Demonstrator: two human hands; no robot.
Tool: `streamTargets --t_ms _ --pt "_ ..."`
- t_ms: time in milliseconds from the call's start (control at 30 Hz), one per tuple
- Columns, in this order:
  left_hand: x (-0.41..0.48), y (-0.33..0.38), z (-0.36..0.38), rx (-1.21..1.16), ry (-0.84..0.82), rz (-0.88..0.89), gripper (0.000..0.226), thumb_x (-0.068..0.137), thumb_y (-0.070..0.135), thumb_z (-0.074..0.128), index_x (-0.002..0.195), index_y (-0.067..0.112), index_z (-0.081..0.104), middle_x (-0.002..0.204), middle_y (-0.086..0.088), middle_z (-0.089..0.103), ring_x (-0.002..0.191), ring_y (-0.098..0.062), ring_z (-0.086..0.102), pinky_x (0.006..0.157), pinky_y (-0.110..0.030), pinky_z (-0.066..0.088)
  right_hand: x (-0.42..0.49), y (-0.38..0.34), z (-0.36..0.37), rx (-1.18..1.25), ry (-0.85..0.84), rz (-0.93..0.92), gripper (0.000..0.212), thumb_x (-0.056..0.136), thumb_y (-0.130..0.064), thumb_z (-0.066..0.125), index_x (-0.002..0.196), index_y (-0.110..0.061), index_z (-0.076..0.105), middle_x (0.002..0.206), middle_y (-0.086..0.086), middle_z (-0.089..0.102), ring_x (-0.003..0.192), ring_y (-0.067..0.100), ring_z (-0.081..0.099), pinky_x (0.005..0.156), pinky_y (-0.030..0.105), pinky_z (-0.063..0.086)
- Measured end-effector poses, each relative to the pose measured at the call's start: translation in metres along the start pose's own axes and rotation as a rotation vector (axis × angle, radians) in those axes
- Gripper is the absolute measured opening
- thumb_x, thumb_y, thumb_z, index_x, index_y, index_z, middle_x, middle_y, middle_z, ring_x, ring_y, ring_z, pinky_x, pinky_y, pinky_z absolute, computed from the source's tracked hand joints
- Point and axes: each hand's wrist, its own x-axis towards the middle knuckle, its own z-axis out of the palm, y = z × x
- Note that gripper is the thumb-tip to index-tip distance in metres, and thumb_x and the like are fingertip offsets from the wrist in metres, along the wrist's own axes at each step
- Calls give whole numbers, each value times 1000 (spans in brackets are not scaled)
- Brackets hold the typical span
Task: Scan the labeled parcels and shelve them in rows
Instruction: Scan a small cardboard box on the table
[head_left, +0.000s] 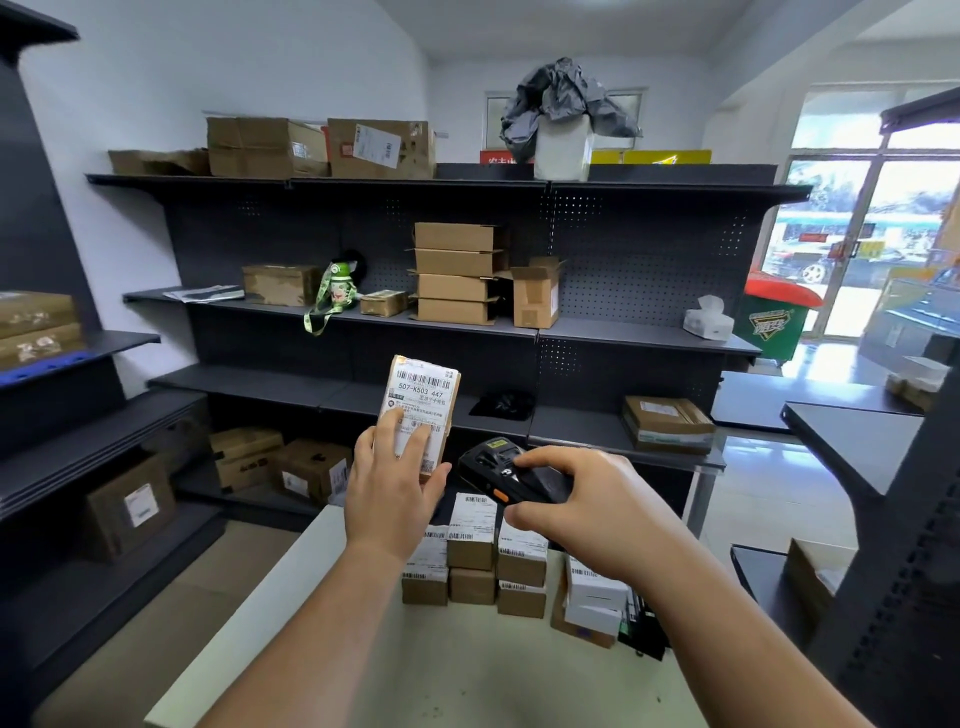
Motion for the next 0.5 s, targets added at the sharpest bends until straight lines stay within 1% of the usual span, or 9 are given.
streamTargets --t_ms 133,233,333,433,500 --pt "-11 2 -10 12 -8 -3 51 82 40 73 126 17 59 143 -12 42 123 -35 45 81 -46 58 -6 9 6 -8 -6 -8 52 73 -58 71 122 -53 55 113 -17 58 92 6 59 78 31 58" --pt "-24 -1 -20 23 -28 -7 50 83 41 71 125 17 60 142 -12 44 122 -35 46 82 -47 57 -17 8 10 9 -29 -3 53 71 -59 71 121 -53 55 112 -17 58 90 5 60 76 32 58" --pt "-40 -5 -35 0 -49 -1 49 84 42 68 125 17 59 143 -11 42 122 -35 45 81 -49 57 -37 1 14 15 -17 -1 57 68 -60 71 122 -52 57 112 -17 58 91 8 60 77 34 58" --pt "-58 -6 -55 -73 -71 16 48 85 40 70 126 18 59 143 -10 42 124 -34 44 79 -49 58 -68 -5 18 50 56 28 60 63 -63 70 121 -52 58 109 -17 60 98 11 58 82 35 56" --pt "-70 -4 -70 -149 -90 26 49 85 41 70 128 21 57 145 -6 39 127 -31 41 80 -48 58 -93 -9 23 34 120 54 58 66 -60 71 121 -50 59 108 -17 58 103 11 54 84 32 53"
